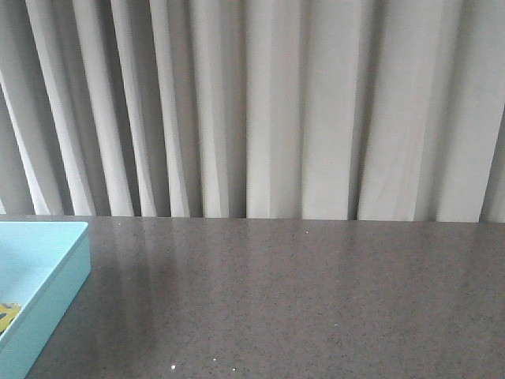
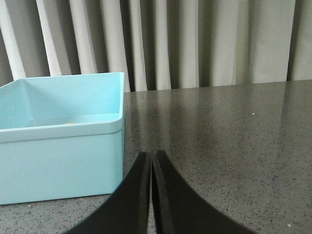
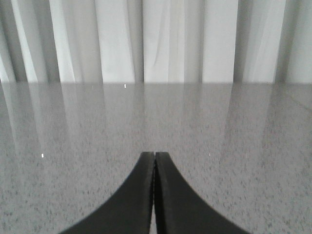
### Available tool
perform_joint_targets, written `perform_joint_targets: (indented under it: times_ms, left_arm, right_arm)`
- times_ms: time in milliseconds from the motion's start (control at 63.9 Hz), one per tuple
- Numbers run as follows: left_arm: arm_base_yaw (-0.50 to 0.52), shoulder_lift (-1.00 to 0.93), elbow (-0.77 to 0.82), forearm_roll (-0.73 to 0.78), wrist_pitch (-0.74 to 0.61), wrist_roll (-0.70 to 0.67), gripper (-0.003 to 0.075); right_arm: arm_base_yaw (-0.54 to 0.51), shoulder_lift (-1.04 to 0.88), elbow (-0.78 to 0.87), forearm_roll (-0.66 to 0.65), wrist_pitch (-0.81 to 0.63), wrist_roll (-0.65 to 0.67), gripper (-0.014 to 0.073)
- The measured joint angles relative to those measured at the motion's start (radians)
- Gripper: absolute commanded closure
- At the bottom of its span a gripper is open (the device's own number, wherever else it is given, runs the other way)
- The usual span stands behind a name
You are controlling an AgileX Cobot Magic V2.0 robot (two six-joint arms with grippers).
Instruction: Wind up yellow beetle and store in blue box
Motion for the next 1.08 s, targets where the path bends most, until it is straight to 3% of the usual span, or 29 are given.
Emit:
perform_joint_targets:
  times_ms: [1081]
  left_arm:
    - [0.000,0.000,0.000,0.000,0.000,0.001,0.0726]
  right_arm:
    - [0.000,-0.027,0.007,0.000,-0.038,0.000,0.0601]
